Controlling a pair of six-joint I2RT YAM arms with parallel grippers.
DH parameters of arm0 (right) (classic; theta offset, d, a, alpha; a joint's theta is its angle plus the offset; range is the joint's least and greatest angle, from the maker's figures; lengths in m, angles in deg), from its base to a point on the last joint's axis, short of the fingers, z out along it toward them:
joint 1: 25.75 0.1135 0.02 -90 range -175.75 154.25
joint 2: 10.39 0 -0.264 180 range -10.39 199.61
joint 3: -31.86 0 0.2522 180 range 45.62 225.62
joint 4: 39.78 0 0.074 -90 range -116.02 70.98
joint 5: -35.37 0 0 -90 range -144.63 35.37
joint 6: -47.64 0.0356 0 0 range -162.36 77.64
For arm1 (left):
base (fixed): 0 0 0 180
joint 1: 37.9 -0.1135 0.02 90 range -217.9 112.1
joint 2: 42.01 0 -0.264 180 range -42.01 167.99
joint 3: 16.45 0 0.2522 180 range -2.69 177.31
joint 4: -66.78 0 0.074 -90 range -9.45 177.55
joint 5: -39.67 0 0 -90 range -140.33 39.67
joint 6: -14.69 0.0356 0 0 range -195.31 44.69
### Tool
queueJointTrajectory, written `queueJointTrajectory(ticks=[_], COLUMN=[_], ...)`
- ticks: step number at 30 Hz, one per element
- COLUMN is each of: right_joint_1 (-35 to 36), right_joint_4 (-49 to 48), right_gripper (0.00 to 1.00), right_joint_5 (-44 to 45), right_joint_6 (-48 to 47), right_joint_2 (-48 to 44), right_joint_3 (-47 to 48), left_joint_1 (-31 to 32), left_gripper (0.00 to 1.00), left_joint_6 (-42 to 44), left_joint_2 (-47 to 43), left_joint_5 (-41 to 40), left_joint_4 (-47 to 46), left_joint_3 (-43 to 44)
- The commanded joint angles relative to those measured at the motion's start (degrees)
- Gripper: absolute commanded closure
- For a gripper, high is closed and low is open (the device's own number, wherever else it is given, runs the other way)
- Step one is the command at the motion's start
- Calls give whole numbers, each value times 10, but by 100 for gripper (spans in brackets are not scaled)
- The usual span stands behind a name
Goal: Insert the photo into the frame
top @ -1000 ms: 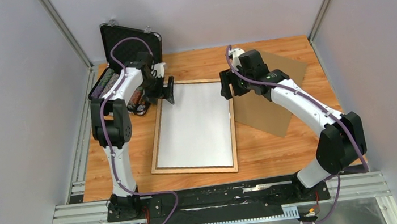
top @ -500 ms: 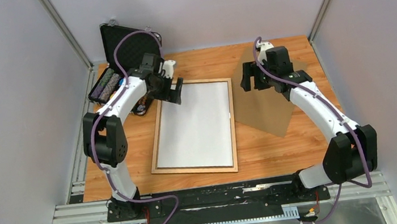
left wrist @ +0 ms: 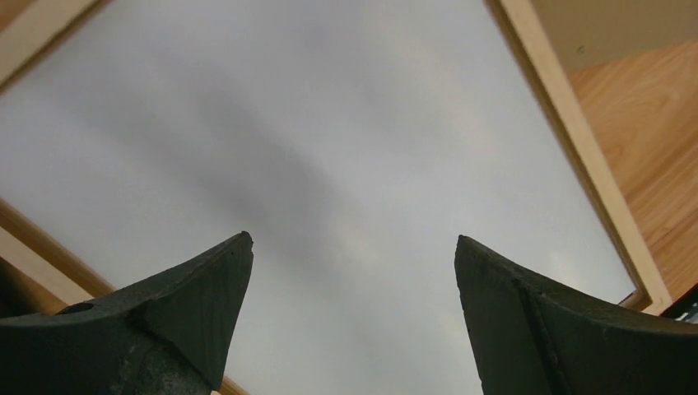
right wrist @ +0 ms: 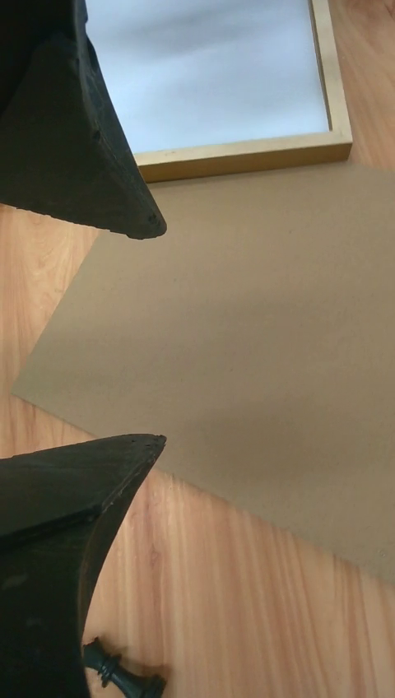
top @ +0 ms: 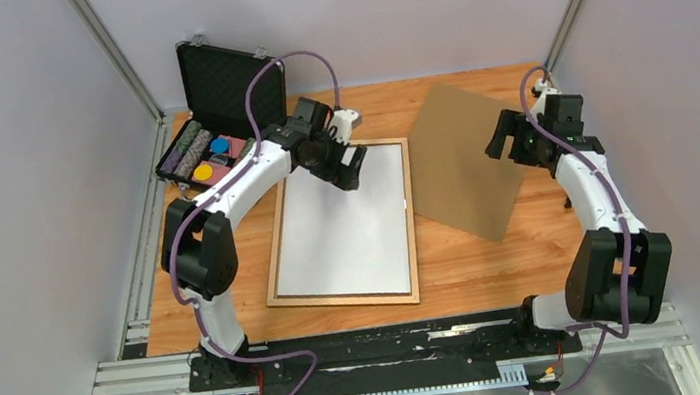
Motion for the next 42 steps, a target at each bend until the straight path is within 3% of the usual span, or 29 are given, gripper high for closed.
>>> queueJointTrajectory(ticks=[1, 14, 25, 31, 42], right_joint_1=[-44, -159, -179, -179, -179], right_joint_4=[-18, -76, -94, -96, -96], right_gripper=[14, 17, 19, 20, 20], right_joint_5=[-44, -97, -130, -137, -153], right_joint_6=[14, 7, 13, 11, 22], right_joint_2=[18, 165, 228, 232, 248], right_joint_3=[-4, 26, 29, 20, 14], left_joint_1=[23, 69, 90, 91, 93], left_gripper=[0, 0, 0, 0, 0], left_joint_6=[-6, -119, -146, -119, -116], left_joint_2=[14, 203, 398, 450, 515], left_joint_5=[44, 108, 77, 10, -5], left_joint_4=[-38, -109, -129, -192, -261], left_joint_3=[76, 304, 538, 592, 634])
